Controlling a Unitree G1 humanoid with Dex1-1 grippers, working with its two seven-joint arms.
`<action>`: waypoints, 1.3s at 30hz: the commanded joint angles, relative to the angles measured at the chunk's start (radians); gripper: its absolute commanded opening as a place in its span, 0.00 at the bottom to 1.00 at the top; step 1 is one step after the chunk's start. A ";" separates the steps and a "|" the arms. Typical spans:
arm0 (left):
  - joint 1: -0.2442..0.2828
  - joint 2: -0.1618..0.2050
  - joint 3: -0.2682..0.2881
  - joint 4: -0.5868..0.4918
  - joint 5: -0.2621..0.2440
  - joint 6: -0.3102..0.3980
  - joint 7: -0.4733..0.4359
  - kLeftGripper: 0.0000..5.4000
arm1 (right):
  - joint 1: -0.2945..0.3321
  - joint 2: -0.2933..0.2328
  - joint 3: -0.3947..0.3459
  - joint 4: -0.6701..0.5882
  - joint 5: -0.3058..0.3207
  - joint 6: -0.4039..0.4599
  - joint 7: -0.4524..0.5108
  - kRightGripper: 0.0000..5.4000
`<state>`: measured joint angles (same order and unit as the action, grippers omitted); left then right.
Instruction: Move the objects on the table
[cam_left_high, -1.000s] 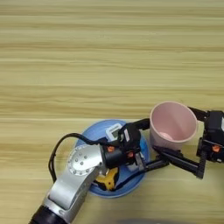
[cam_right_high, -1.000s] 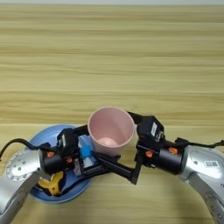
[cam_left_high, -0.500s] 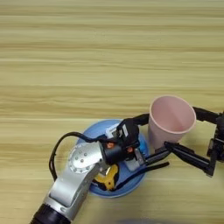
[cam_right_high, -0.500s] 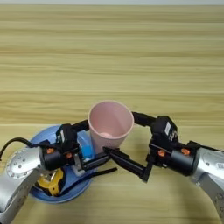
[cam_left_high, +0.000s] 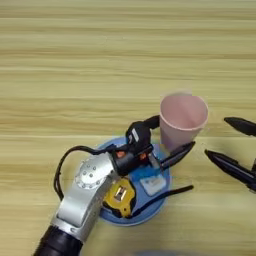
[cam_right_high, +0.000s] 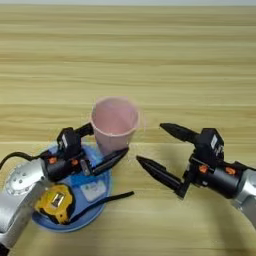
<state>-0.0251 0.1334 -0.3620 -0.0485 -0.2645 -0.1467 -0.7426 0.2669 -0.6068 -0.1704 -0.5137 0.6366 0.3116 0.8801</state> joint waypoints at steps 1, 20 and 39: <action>-0.080 -0.049 0.113 0.099 0.042 -0.023 0.160 0.73 | -0.101 0.104 -0.027 0.077 0.008 -0.016 -0.131 1.00; -0.216 -0.038 0.334 0.399 0.164 0.109 0.520 0.73 | -0.347 0.401 -0.016 0.426 -0.197 -0.238 -0.483 1.00; -0.231 -0.037 0.326 0.512 0.175 0.147 0.487 0.73 | -0.365 0.428 -0.021 0.508 -0.228 -0.301 -0.498 1.00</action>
<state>-0.2483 0.0937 -0.0340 0.4529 -0.1073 -0.0056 -0.2543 -0.0865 -0.1789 -0.1871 -0.0132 0.4150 0.0135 0.3815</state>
